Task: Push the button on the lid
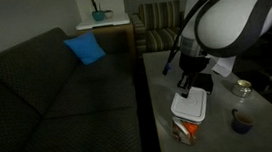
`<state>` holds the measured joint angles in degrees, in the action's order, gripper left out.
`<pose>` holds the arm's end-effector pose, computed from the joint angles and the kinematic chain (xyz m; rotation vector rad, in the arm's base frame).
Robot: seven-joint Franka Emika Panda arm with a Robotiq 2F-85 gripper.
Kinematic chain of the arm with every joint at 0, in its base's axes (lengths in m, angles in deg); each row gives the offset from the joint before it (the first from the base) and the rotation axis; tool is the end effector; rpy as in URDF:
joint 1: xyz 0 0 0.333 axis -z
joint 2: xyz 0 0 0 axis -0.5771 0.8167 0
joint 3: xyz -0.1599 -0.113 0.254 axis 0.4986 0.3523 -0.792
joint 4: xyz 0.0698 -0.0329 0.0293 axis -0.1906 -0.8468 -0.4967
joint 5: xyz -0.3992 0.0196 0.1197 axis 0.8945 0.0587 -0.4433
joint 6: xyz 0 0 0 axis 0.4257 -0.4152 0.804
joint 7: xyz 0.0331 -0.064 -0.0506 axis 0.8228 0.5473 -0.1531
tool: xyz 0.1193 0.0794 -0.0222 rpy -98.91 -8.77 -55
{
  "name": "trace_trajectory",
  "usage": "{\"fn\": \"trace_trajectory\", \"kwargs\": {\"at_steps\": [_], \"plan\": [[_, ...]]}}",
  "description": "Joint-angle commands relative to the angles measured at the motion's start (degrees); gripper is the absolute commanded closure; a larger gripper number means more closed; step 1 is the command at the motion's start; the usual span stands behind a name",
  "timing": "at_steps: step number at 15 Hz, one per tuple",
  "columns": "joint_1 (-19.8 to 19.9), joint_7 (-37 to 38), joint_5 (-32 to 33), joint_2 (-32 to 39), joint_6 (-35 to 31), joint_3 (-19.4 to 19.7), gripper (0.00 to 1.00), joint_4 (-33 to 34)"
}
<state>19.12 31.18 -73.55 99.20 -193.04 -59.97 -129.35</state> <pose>0.6150 0.2497 -0.0616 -2.9214 -1.0693 -0.1182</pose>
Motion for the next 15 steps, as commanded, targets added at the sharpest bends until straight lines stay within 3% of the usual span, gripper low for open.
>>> {"fn": "trace_trajectory", "kwargs": {"at_steps": [1,6,15], "plan": [[-4.4,5.5,2.9,-0.5,2.6,4.2,1.00,0.8],[-6.4,9.6,3.9,-1.9,4.6,5.7,1.00,0.0],[-0.4,7.6,0.7,-3.9,14.7,-0.4,1.00,0.5]]}}
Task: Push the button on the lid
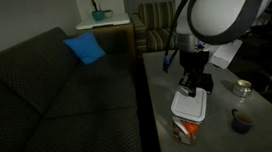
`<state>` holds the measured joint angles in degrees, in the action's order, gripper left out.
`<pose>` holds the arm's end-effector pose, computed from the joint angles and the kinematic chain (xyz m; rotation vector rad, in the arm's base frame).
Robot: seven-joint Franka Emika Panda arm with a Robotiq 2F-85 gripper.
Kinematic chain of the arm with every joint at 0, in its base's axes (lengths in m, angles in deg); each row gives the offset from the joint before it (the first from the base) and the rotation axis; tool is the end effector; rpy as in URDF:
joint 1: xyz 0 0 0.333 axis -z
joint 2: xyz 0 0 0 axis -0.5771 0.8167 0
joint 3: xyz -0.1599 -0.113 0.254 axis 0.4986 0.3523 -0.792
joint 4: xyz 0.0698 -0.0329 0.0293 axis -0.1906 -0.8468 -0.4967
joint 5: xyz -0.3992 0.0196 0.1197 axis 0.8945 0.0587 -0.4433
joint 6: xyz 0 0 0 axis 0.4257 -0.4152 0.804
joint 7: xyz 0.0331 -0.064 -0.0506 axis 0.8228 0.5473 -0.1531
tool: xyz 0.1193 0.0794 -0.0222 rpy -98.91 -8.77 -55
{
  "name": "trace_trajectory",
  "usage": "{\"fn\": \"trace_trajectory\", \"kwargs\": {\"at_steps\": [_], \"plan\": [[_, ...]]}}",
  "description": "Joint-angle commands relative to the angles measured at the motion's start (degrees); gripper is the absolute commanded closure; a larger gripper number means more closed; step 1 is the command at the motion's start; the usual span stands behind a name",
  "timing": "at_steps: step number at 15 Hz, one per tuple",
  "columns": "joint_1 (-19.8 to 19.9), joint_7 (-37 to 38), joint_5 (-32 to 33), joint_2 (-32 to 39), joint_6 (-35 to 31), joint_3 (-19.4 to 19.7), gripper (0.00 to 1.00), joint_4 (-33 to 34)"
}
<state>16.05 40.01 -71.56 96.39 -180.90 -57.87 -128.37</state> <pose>0.6086 0.2532 -0.0438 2.9413 0.9286 -0.0982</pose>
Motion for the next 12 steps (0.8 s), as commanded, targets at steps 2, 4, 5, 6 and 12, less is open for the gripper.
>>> {"fn": "trace_trajectory", "kwargs": {"at_steps": [2,4,5,6,12], "plan": [[3.9,-1.5,-1.7,-0.8,1.9,-3.5,1.00,-0.7],[5.0,-2.0,-2.0,-0.4,1.0,-4.4,1.00,-0.7],[5.4,-2.1,-2.3,0.1,1.1,-4.8,1.00,-0.3],[5.8,-2.2,-2.5,0.3,1.1,-5.1,1.00,-0.2],[6.6,-2.8,-2.6,2.6,-2.5,-5.6,1.00,0.6]]}}
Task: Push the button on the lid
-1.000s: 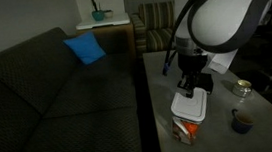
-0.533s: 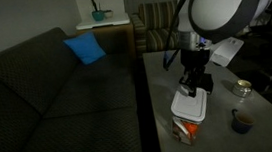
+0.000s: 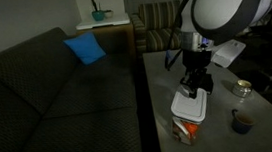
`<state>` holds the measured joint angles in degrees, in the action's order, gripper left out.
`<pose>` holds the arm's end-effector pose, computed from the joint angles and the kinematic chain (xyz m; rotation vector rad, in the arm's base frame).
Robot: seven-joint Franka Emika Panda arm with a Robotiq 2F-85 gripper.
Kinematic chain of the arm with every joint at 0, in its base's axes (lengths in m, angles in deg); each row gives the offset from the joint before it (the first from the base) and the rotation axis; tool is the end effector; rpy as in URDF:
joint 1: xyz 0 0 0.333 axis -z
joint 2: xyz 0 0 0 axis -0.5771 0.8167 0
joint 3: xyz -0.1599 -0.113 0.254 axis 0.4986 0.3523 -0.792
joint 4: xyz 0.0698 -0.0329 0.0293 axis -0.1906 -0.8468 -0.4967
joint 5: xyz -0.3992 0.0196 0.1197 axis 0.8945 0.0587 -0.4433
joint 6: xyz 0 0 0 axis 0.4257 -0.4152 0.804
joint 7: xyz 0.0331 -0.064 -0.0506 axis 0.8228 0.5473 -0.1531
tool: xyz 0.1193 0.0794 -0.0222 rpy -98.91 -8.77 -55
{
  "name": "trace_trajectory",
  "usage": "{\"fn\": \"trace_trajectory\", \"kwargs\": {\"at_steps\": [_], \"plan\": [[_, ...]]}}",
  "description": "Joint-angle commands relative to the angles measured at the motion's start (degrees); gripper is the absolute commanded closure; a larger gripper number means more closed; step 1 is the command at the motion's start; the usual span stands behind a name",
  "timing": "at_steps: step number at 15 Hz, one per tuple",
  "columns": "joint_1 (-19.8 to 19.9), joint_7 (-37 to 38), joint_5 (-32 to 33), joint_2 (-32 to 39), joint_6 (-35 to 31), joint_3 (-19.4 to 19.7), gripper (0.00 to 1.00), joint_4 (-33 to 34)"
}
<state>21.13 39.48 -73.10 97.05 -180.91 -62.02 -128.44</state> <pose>0.6099 0.2431 -0.0479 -3.0007 -0.8444 0.1240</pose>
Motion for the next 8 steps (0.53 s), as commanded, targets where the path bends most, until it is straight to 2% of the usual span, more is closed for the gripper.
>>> {"fn": "trace_trajectory", "kwargs": {"at_steps": [1,4,8], "plan": [[1.9,-2.6,-1.3,2.8,-3.0,-1.9,1.00,1.1],[2.7,-3.6,-1.7,4.4,-4.4,-2.9,1.00,1.4],[2.5,-3.1,-1.5,5.6,-5.0,-2.3,1.00,2.4]]}}
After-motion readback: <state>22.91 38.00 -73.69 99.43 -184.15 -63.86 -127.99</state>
